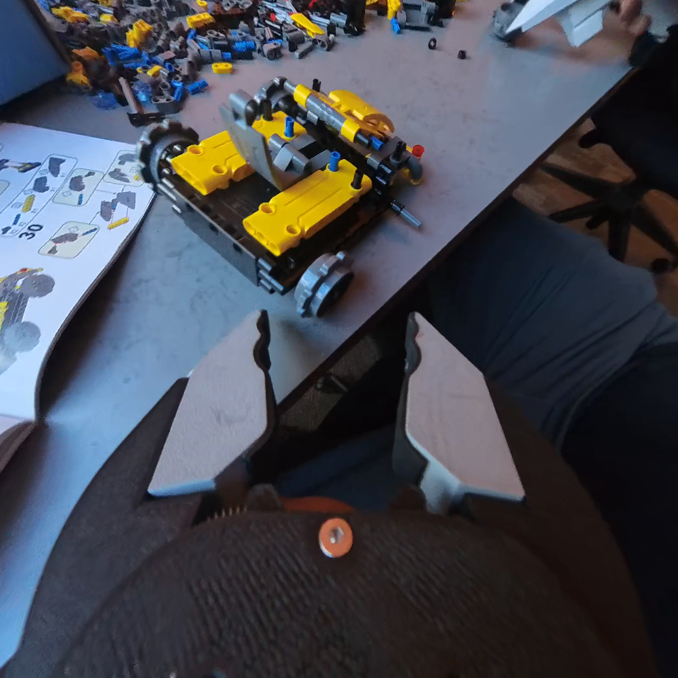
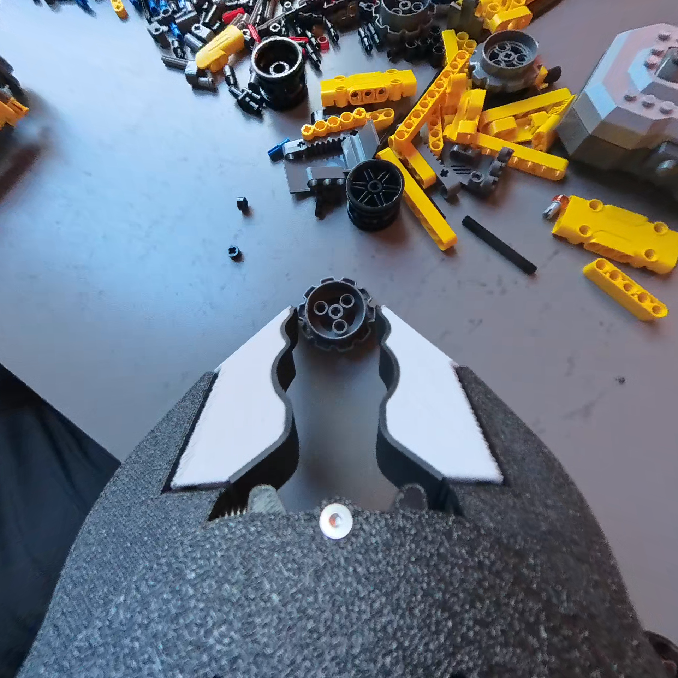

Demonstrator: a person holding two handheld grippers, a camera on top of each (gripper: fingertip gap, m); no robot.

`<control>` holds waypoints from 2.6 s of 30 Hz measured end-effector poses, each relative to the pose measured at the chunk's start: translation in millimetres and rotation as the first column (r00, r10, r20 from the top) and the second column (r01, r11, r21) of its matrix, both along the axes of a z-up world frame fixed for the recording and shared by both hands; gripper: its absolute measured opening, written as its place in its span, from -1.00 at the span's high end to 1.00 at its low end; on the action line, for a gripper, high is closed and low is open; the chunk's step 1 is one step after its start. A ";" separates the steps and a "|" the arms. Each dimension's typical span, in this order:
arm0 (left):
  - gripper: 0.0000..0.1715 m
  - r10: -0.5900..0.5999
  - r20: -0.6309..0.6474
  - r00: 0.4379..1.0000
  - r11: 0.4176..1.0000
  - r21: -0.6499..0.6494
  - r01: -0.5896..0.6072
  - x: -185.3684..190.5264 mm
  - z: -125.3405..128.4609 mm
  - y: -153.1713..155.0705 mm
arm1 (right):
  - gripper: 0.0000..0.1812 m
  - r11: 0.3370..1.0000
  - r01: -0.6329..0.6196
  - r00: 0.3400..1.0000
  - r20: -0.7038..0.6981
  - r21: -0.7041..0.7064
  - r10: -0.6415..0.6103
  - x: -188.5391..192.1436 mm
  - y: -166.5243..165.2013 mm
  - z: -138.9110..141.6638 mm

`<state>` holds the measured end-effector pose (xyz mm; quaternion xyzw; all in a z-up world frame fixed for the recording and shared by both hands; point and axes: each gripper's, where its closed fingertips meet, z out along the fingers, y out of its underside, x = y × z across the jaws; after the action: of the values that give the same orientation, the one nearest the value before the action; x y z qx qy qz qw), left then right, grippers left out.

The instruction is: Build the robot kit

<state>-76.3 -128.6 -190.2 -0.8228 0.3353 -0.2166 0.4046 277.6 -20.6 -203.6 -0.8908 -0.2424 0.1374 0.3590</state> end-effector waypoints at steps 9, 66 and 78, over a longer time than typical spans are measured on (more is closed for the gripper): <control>0.31 0.099 0.169 0.981 0.995 -0.044 -0.092 -33.0 6.8 -16.7 | 0.54 0.970 -0.222 0.965 -0.119 0.094 0.233 -92.3 -56.8 56.9; 0.53 0.151 0.128 0.980 0.922 0.338 -0.186 -50.0 23.8 -18.7 | 0.48 0.897 -0.400 0.853 -0.283 0.188 0.439 -193.6 -73.6 22.6; 0.57 0.159 0.061 0.985 0.912 0.373 -0.170 -47.3 19.7 -18.7 | 0.36 0.906 -0.373 0.871 -0.263 0.198 0.416 -191.9 -70.2 22.0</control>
<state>-123.6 -147.4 -170.4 -0.7519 0.2943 -0.1254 0.5764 85.7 -90.8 -181.6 -0.7634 -0.3714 0.3236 0.4179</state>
